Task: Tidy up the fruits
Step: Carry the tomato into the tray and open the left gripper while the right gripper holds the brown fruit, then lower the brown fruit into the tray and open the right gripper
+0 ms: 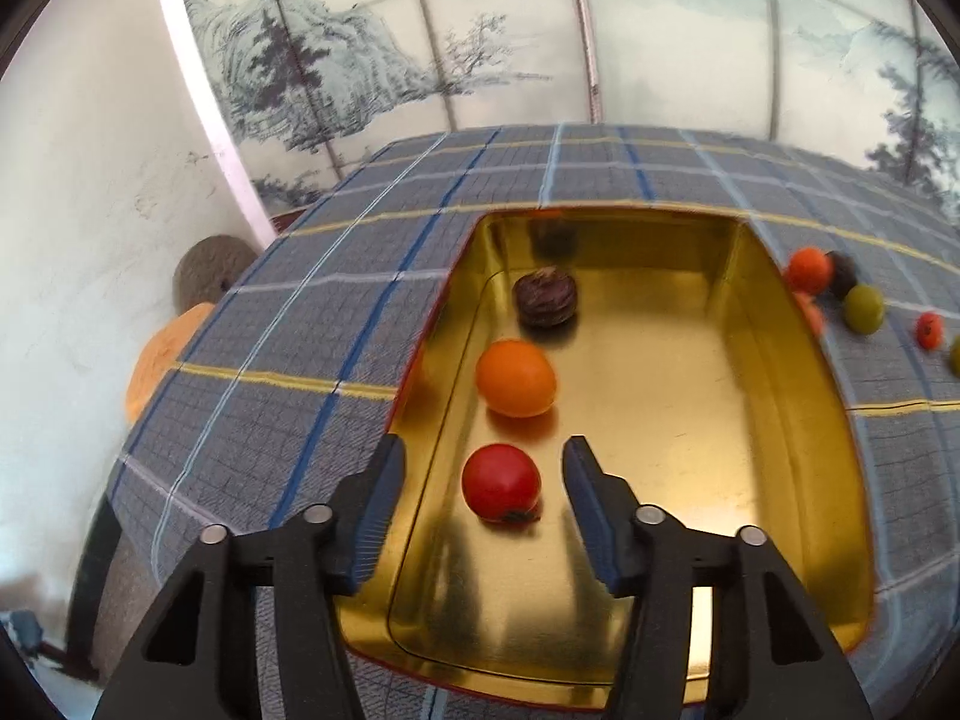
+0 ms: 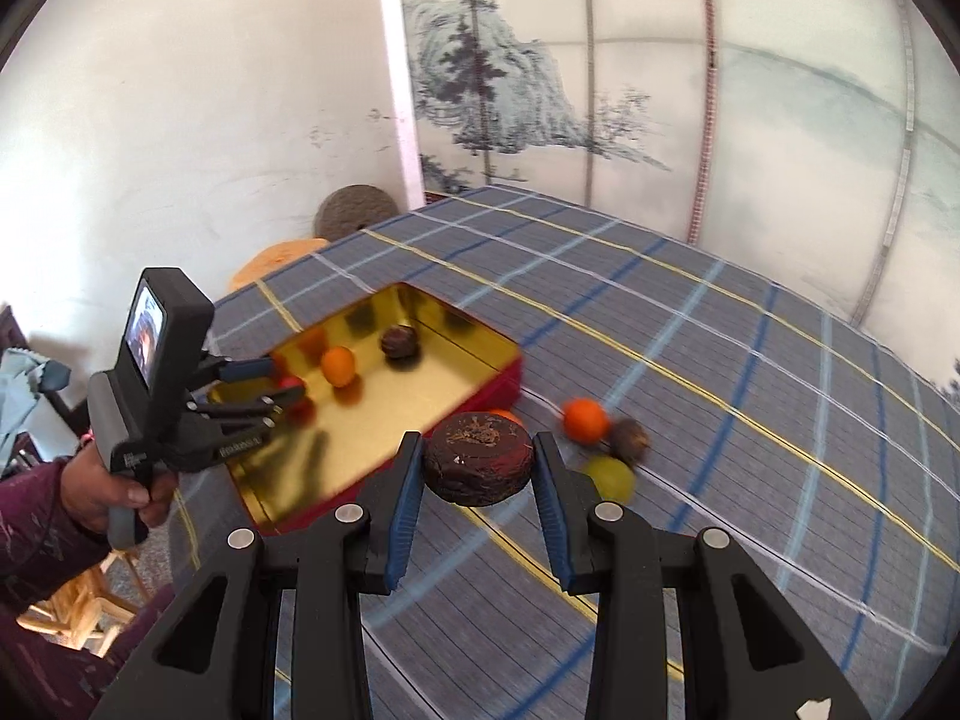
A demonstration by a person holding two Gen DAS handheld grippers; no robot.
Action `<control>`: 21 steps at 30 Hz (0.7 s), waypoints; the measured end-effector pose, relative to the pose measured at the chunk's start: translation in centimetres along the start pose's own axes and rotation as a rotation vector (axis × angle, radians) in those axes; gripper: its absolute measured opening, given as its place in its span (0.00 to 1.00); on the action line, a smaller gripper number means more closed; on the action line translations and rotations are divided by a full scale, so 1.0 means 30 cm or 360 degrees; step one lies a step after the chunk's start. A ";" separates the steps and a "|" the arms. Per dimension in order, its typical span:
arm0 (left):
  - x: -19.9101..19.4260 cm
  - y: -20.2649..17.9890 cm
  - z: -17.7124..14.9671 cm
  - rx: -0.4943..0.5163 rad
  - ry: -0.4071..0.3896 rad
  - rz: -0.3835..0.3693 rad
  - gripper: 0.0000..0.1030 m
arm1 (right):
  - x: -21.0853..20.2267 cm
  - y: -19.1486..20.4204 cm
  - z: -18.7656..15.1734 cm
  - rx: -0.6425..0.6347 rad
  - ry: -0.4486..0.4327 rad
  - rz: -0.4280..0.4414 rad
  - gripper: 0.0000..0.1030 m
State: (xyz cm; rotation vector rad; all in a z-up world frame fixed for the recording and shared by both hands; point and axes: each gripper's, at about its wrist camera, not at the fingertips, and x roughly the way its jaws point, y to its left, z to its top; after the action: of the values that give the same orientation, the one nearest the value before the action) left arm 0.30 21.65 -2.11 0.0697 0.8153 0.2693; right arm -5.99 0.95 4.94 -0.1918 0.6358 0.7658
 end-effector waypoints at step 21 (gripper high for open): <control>-0.065 0.150 -0.023 -0.0120 -0.0038 0.0091 0.73 | 0.482 0.173 0.143 -0.0002 0.0265 0.0341 0.32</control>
State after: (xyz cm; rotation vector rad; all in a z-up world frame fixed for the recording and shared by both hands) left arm -2.43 25.44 -0.46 0.0256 0.7794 0.3521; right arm 0.27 14.75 0.01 -0.1917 0.8226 0.9629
